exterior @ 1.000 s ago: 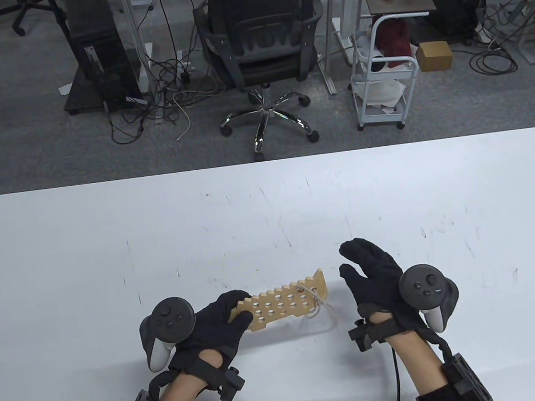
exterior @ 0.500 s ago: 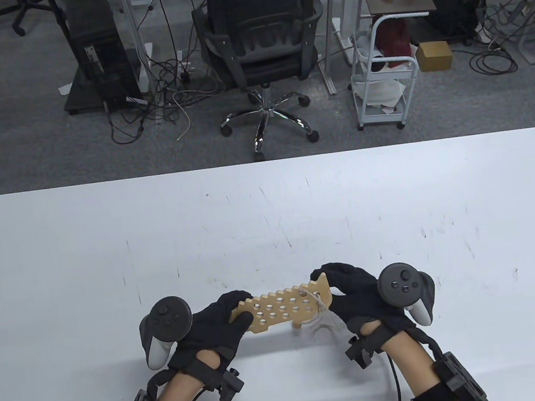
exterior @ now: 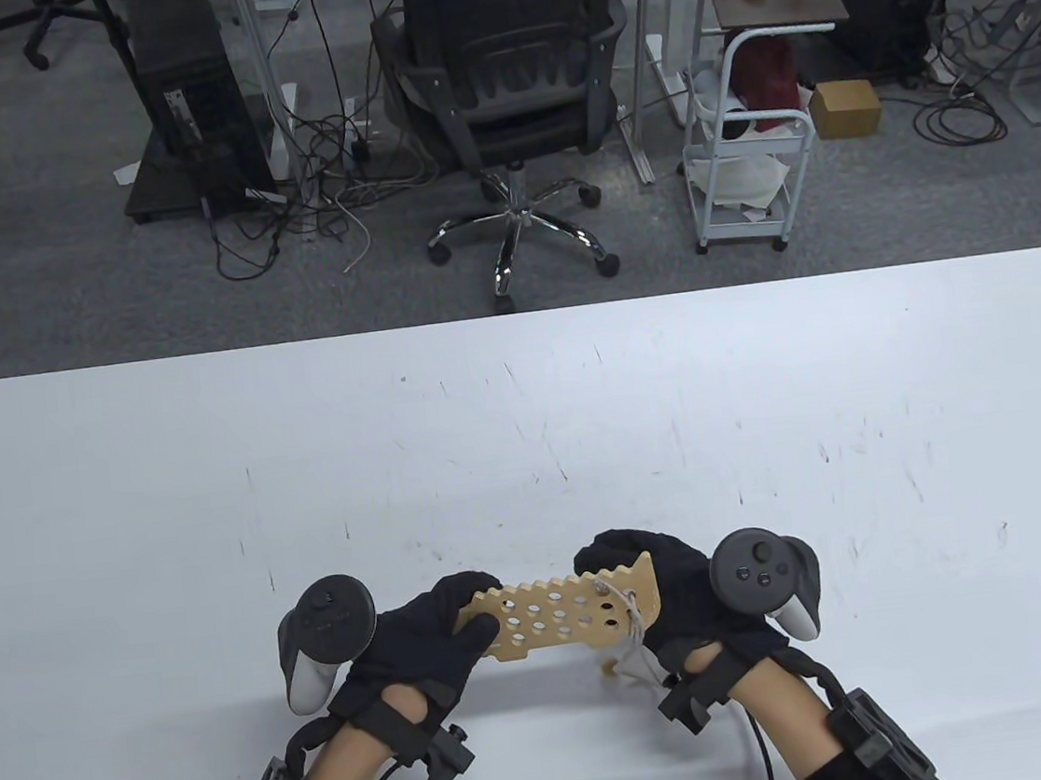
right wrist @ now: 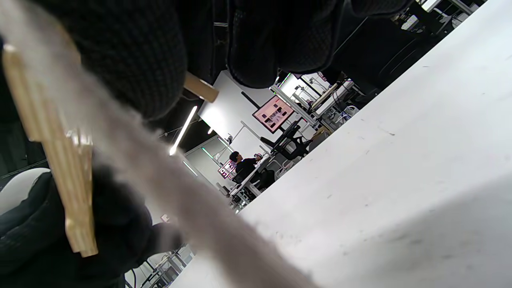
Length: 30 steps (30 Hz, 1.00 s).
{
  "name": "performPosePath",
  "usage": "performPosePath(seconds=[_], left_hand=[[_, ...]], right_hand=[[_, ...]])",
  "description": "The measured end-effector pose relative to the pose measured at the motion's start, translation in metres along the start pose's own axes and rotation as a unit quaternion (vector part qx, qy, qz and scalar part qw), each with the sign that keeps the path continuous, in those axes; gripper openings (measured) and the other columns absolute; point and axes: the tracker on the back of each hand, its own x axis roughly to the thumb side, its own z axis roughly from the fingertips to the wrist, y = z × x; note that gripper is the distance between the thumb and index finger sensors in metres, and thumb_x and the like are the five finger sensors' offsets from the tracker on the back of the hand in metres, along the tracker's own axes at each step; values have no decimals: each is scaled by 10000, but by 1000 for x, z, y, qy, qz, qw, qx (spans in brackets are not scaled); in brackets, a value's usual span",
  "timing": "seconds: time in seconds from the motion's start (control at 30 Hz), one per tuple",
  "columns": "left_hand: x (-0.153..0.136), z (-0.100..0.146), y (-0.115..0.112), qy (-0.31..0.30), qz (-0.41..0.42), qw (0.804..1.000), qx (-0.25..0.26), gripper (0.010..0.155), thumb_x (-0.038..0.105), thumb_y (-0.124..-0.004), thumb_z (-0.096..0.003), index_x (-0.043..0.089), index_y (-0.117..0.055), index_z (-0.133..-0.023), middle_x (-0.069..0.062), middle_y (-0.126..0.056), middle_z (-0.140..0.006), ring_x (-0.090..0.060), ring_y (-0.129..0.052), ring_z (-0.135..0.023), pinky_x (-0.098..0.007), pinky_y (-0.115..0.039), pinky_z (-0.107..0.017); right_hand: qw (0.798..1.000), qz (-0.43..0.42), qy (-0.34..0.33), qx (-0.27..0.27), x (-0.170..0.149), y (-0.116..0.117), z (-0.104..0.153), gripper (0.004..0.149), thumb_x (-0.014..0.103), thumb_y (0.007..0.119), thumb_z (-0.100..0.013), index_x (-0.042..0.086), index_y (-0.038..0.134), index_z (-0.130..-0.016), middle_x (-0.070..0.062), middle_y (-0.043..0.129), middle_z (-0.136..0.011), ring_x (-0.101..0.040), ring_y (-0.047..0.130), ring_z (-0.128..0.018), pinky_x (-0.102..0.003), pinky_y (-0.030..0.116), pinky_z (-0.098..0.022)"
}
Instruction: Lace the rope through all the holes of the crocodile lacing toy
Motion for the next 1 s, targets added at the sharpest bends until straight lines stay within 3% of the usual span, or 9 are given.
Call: performPosePath(seconds=[0.27,0.43,0.63,1.0], left_hand=[[1,0,1,2,6,1000,3,536,424,-779,-394,281,-710,-906,37,-909,-758,-222,-969,-559,-511,-699,-671],[0,1,5,9,1,1000,24,535,426,-778,-396,284,-708,-907,41,-906,-762,-221,-968,-563,-510,-697,-673],[-2,3,10,25,1,998,51,536,426,-780,-395,283,-707,-907,39,-907,-762,-222,-968,-563,-513,-693,-674],[-2,5,15,40,-4,996,76,536,423,-784,-395,279,-711,-905,36,-909,-760,-225,-968,-560,-516,-693,-671]], right_hand=[[1000,7,-13,-7,0,2,0,409,358,925,-414,268,899,-812,-112,805,-952,-413,728,-883,-661,494,-659],[999,34,-7,-25,-3,-2,1,400,356,921,-414,265,912,-803,-99,852,-917,-405,765,-864,-655,516,-655],[997,49,11,-56,-4,-10,1,401,360,923,-411,233,932,-791,-54,977,-747,-357,878,-768,-636,572,-638],[995,43,41,-83,-10,-21,2,407,330,925,-416,217,912,-807,-43,1014,-703,-343,909,-744,-626,593,-630]])
